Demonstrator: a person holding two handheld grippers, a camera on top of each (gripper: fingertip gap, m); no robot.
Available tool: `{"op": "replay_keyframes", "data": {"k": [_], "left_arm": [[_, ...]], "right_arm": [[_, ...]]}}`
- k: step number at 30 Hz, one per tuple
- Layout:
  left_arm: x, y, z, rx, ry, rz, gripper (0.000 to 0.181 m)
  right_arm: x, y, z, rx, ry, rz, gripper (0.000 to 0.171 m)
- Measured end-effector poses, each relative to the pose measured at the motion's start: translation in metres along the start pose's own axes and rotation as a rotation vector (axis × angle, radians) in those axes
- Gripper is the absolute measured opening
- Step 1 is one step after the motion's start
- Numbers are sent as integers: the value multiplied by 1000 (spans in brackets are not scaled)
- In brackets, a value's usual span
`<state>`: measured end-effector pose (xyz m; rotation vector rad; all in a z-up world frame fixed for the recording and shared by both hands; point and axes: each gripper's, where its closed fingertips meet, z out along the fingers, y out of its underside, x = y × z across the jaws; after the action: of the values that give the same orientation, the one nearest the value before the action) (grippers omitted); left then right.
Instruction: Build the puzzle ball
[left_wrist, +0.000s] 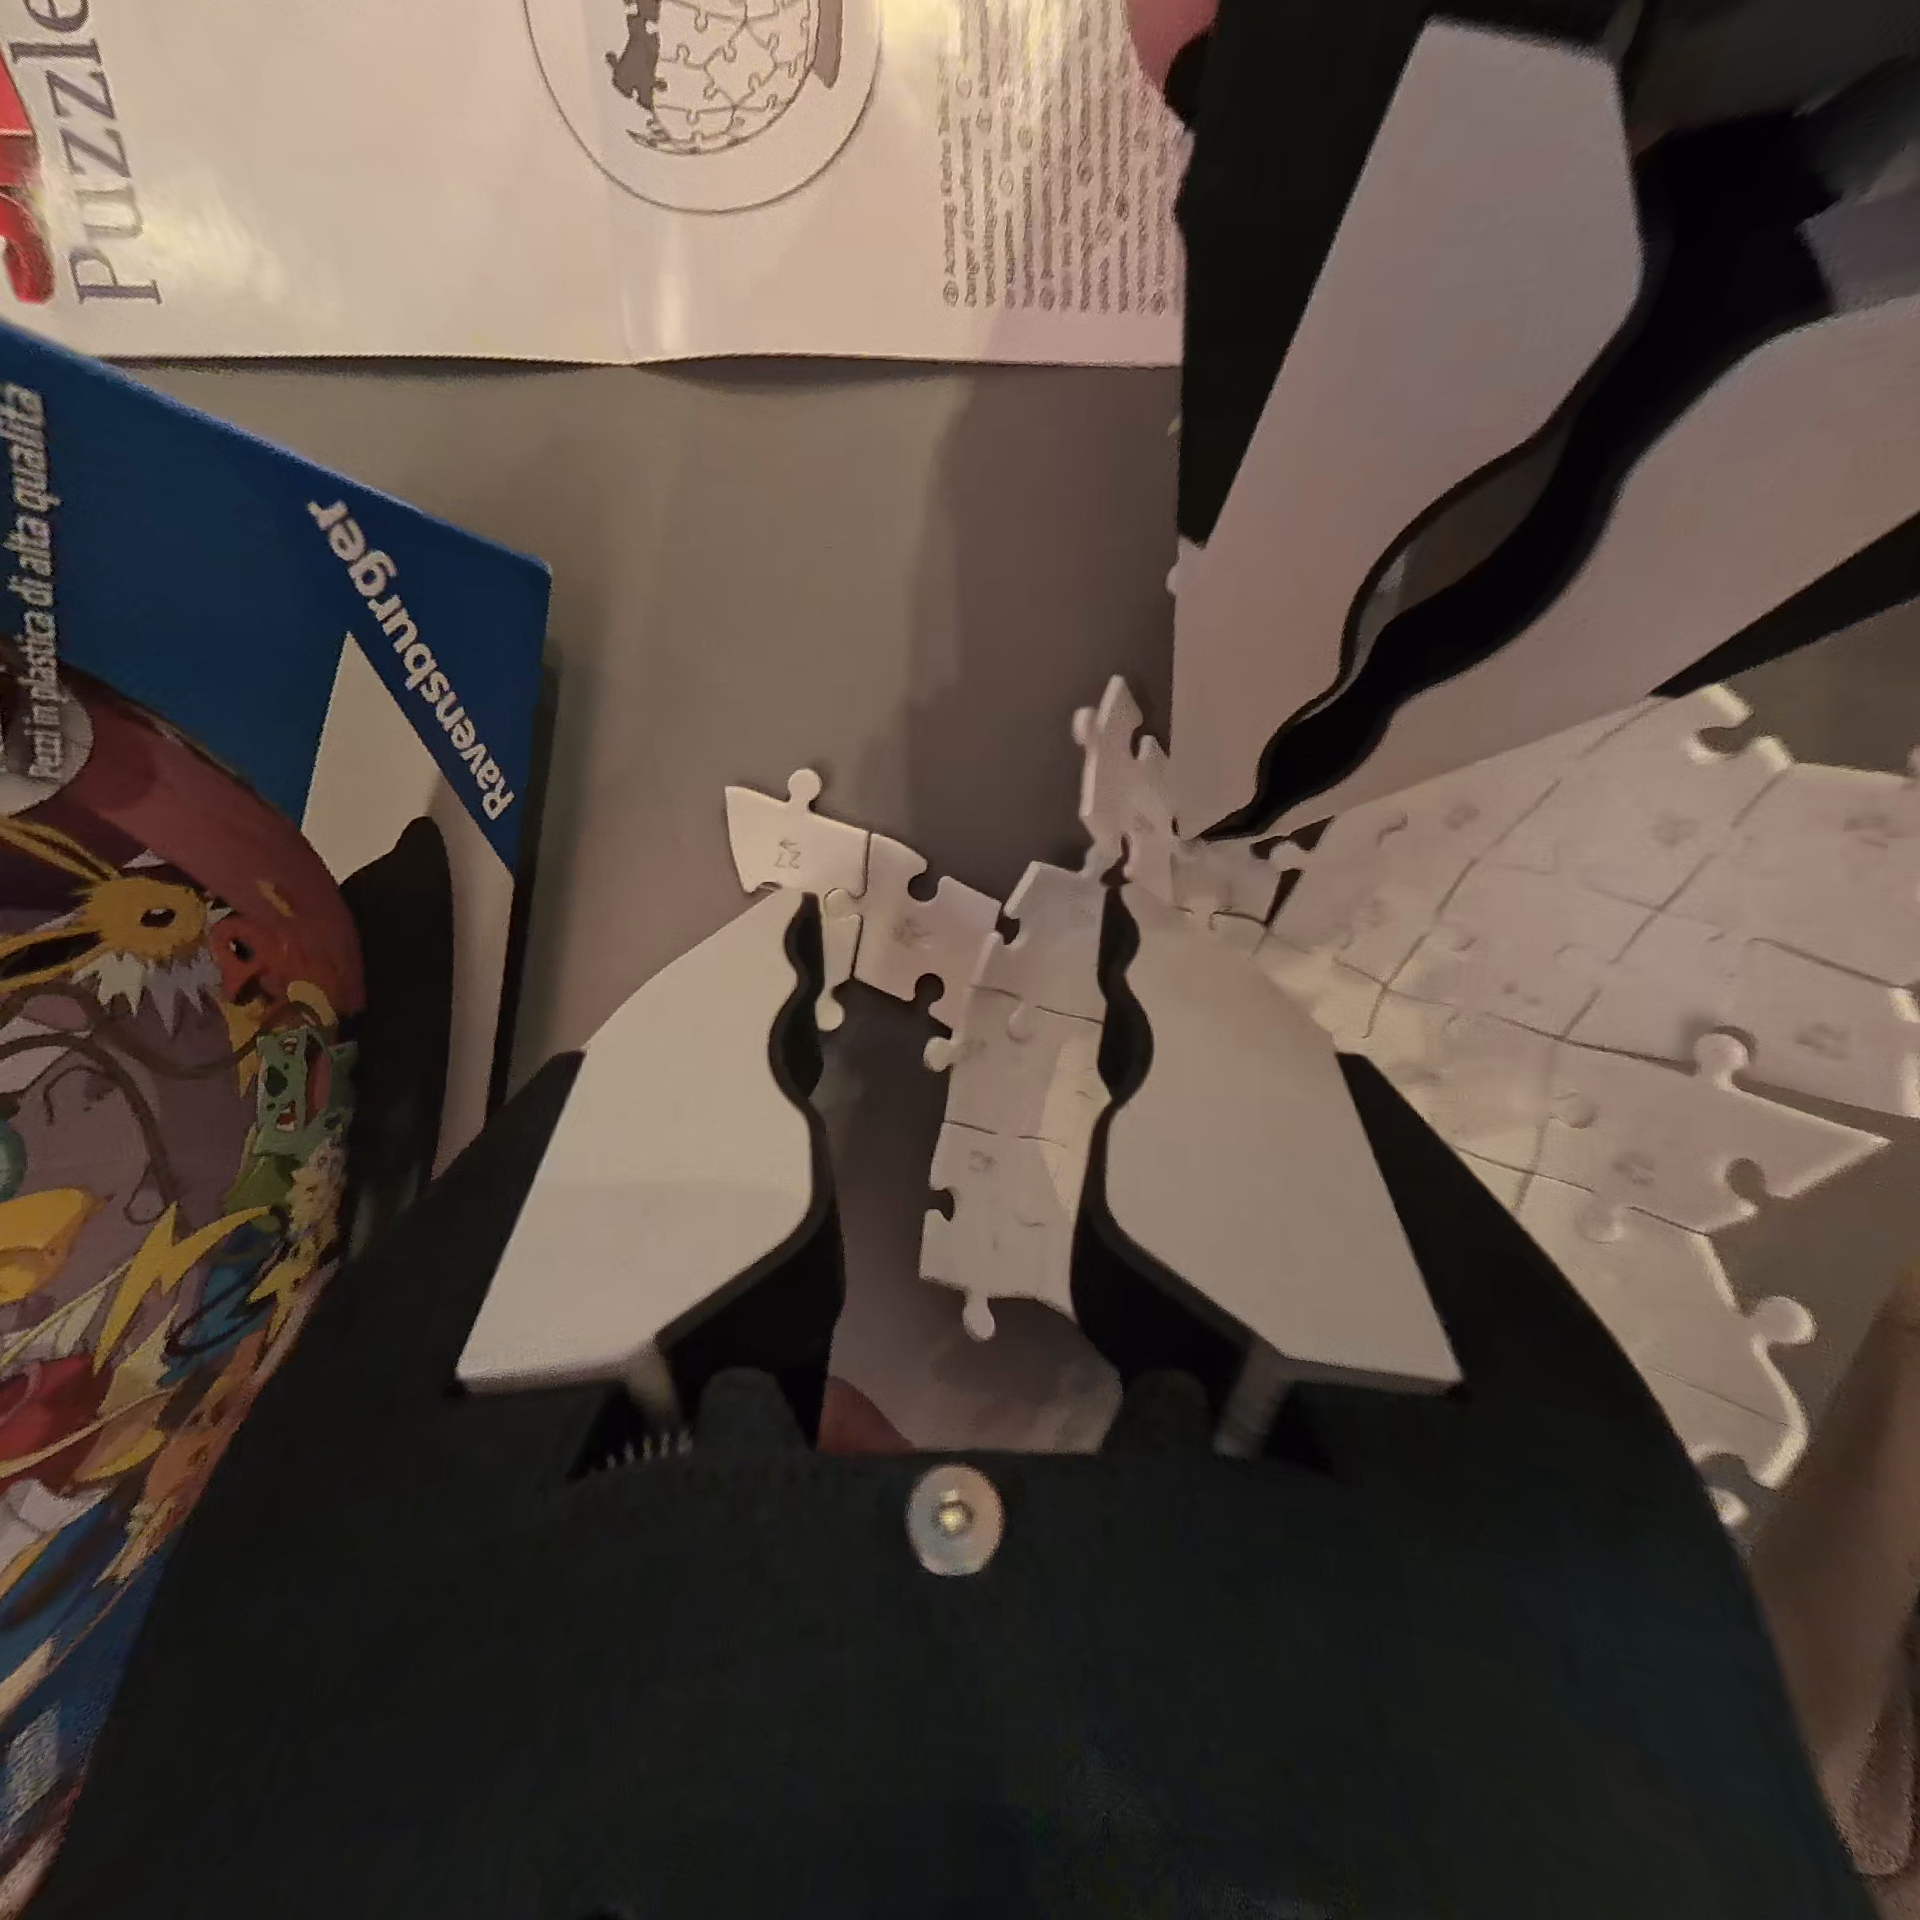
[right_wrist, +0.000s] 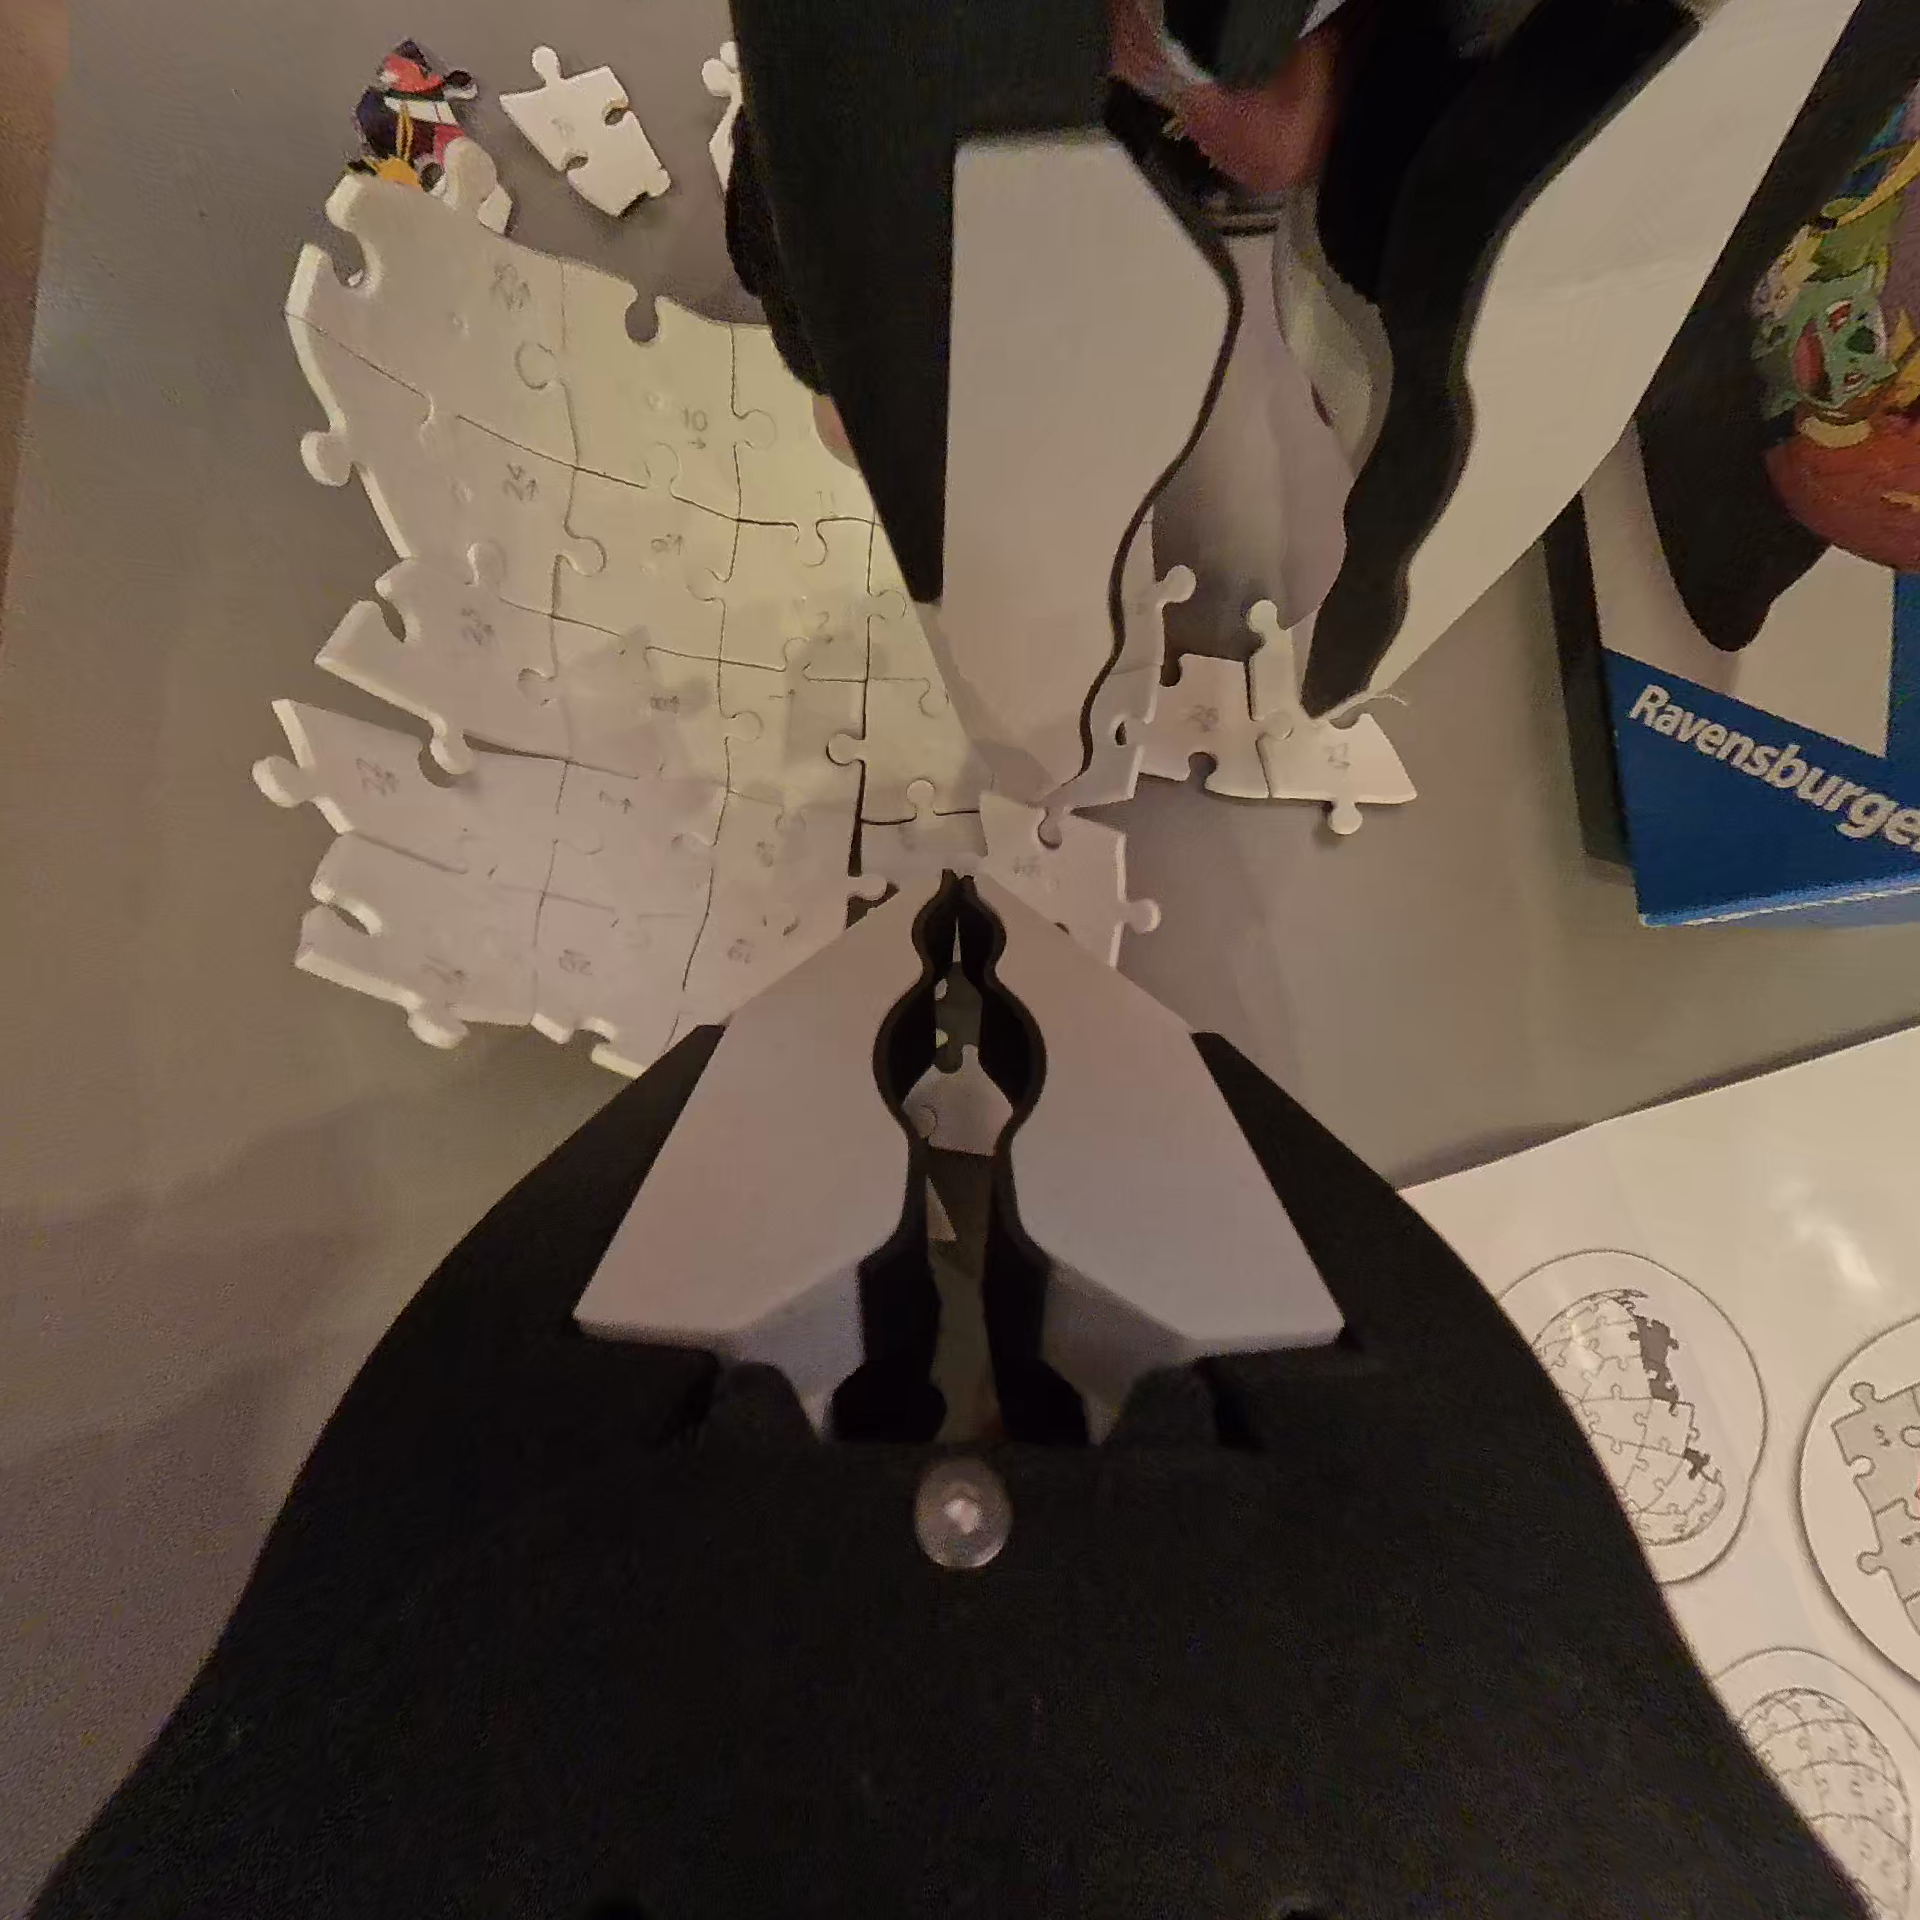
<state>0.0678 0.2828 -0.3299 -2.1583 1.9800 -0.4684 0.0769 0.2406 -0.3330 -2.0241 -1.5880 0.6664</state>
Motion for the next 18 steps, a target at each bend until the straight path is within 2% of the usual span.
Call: {"op": "replay_keyframes", "data": {"k": [1,4,11,14,18], "left_arm": [[1,-2,-1,25,23,-18,52],[6,-6,-3,86,96,-64,56],[-1,-2,-5,68,64,-55,60],[-2,-8,-13,108,83,-72,57],[-7,-4,-8,84,39,-75,57]], "right_arm": [[0,0,0,0,-1,2,0],[0,0,0,2,-1,-1,0],[0,0,0,9,-15,11,0],[0,0,0,6,-13,5,0],[0,0,0,10,-9,4,0]]}}
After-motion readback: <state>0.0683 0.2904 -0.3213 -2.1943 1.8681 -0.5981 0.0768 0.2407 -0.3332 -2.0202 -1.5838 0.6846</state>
